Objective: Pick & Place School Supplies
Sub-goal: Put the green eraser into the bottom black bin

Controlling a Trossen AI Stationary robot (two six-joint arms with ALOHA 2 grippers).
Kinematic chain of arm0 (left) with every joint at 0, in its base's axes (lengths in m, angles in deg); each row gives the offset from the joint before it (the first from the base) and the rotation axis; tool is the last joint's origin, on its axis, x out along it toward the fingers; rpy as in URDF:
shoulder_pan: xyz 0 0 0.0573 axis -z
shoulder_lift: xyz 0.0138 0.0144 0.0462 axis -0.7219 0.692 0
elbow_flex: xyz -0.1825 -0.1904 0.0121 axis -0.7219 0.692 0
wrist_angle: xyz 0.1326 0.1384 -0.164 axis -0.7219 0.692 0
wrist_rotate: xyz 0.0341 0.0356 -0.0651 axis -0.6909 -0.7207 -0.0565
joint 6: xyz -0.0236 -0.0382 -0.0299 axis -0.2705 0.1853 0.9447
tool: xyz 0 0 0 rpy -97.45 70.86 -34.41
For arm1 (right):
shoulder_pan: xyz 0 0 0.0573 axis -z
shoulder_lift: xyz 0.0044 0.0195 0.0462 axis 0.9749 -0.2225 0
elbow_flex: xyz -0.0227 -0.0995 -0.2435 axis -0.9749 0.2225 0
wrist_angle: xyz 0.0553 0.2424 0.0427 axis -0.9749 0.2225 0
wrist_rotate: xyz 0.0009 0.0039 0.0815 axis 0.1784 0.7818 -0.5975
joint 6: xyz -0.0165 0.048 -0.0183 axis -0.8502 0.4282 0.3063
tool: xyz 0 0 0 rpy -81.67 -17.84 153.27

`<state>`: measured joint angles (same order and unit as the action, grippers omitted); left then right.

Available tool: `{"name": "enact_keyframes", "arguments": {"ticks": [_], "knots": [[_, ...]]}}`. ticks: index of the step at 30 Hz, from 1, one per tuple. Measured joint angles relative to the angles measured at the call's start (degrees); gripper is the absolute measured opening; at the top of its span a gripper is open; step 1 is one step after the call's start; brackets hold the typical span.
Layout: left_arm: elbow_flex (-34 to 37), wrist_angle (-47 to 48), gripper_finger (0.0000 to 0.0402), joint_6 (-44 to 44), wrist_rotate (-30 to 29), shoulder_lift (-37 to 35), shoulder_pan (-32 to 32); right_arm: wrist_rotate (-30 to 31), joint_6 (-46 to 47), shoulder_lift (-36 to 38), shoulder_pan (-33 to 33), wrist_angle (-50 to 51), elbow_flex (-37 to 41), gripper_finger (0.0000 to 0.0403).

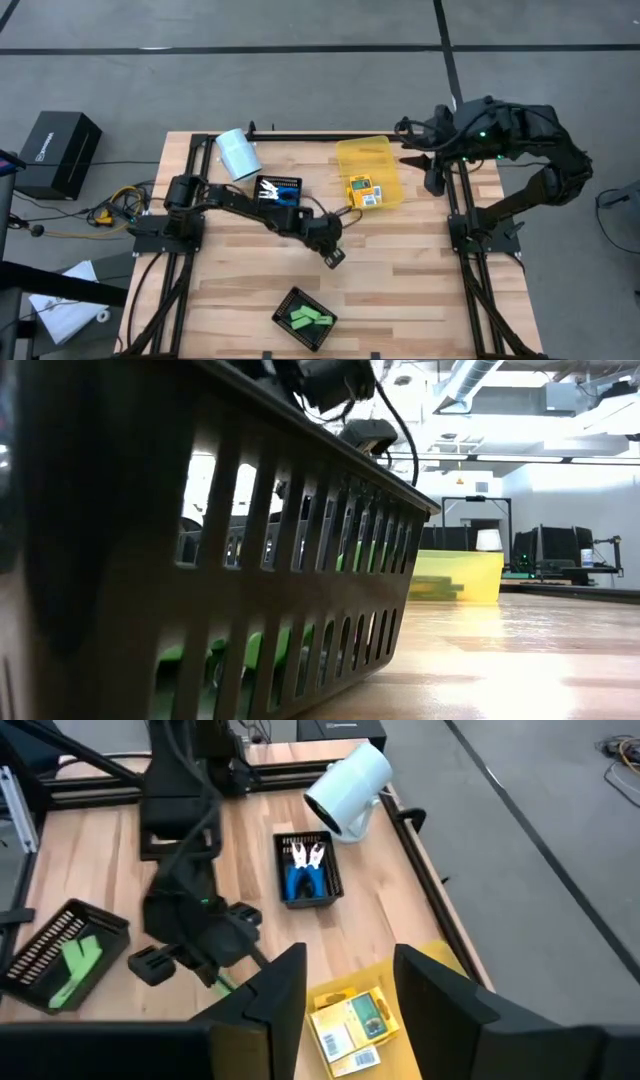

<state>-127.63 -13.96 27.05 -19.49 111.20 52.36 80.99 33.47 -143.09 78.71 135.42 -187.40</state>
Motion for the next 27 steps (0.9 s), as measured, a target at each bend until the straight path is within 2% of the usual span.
{"name": "enact_keyframes", "arguments": {"ticks": [3,9,12,17,22,27], "knots": [[-0.02,0.82,0.0056,-3.08,4.25,0.00,-2.88,0.13,-0.91,-0.96,0.11,-0.73,-0.04,0.0141],[-0.11,3.50,0.0147,-9.41,4.89,0.88,-5.70,0.17,-2.50,-3.31,0.04,-0.76,-0.02,0.0143],[-0.31,3.65,0.0175,-9.71,5.07,1.77,-5.69,0.09,-2.79,-3.33,0.11,-0.76,-0.02,0.0143],[-2.05,2.78,0.0180,-9.73,5.61,4.13,-4.19,-0.08,-3.11,-3.12,1.58,-1.49,-0.02,0.0139],[-6.94,3.21,0.0171,-9.61,10.20,9.35,-2.73,-0.11,-3.26,-2.52,3.44,-2.14,-0.04,0.0139],[-12.69,8.22,0.0166,-9.91,8.53,14.92,-1.42,-1.84,-3.37,-2.50,4.95,-2.27,-0.04,0.0141]]}}
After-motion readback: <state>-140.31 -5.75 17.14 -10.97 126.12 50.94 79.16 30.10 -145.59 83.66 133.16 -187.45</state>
